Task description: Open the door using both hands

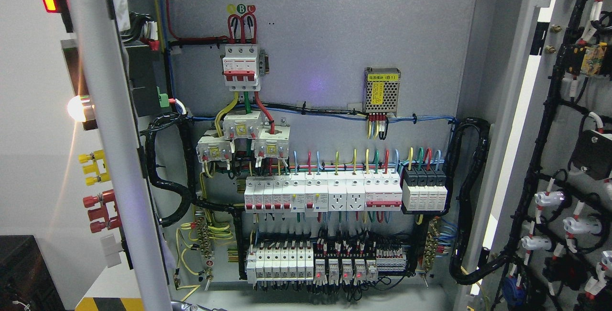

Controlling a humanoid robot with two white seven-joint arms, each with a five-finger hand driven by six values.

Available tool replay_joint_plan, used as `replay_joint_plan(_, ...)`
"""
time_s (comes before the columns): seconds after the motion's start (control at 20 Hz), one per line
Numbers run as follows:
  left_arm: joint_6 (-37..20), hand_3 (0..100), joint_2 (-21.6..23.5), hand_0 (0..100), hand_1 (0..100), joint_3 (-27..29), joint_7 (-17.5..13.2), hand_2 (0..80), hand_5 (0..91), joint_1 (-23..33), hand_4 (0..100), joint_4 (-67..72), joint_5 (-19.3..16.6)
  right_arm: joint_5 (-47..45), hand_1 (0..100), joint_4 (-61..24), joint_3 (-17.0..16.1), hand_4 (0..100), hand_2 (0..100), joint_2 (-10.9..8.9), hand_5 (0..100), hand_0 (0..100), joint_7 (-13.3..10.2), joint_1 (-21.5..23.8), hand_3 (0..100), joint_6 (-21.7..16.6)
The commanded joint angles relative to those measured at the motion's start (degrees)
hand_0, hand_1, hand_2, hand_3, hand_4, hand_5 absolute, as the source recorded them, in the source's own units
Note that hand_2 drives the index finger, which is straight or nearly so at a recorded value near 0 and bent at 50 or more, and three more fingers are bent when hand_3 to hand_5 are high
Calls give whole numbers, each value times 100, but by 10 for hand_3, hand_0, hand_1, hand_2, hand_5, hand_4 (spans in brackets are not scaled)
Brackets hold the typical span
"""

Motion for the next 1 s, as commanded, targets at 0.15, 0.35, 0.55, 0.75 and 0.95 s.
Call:
replay_joint_plan(0.15, -29, 0, 0, 0, 0, 0, -12, 0, 0, -18, 0, 0, 0, 33, 0, 233, 106, 0, 0, 280, 0, 192, -7, -67, 0, 35)
replay_joint_plan(0.35, -21, 0, 0, 0, 0, 0, -12, 0, 0, -18, 0, 0, 0, 59, 0, 233, 307, 0, 0, 280, 0, 192, -7, -85, 0, 26)
replay_joint_plan(0.55, -29, 0, 0, 0, 0, 0, -12, 0, 0, -18, 0, 0, 0, 77, 0, 251, 466, 0, 0, 280, 0, 192, -68, -172, 0, 26)
replay_joint_plan(0.75, -29, 0, 0, 0, 0, 0, -4, 0, 0, -18, 0, 0, 0, 77, 0, 382, 563, 0, 0, 315, 0, 192, -86, -339, 0, 26)
replay_joint_plan(0.95, -29, 0, 0, 0, 0, 0, -4, 0, 0, -18, 0, 0, 0, 59, 0, 506, 581, 0, 0, 377, 0, 192, -86, -515, 0, 35)
